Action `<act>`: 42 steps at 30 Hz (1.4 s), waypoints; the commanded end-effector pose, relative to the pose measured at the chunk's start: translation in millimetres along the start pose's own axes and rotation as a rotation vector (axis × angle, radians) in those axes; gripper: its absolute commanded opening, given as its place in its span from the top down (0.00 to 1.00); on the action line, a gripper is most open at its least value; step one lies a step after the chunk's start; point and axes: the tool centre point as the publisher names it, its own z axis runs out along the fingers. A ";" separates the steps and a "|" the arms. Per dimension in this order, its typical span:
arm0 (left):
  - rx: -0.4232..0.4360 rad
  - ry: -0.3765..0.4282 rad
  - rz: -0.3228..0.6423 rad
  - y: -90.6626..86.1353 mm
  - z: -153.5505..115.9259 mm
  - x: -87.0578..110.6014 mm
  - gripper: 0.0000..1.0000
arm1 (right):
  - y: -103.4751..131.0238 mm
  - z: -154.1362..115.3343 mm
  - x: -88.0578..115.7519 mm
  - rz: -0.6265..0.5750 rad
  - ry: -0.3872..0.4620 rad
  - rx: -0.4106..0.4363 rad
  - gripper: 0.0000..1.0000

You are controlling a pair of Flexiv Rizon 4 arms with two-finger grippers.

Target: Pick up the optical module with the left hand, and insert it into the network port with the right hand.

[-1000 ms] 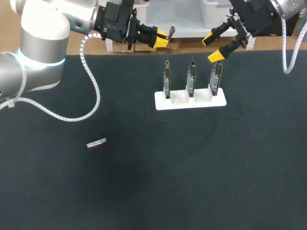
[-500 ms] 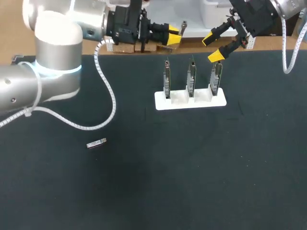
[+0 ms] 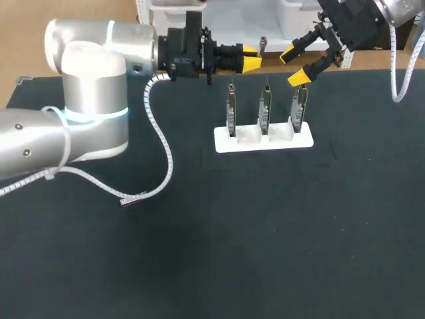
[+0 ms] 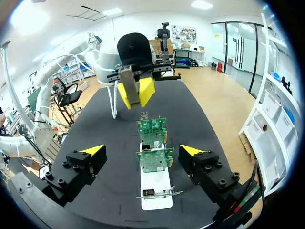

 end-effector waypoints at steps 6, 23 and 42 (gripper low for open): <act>0.015 -0.036 0.012 0.7 16.2 -0.3 1.00 | 1.5 0.1 0.2 -0.001 0.000 0.004 0.00; 0.018 -0.038 -0.021 -2.9 22.3 6.2 1.00 | 1.5 0.1 0.2 -0.001 0.000 0.004 0.00; 0.028 -0.070 -0.051 3.8 25.5 9.3 1.00 | 1.5 0.1 0.2 -0.001 0.000 0.004 0.00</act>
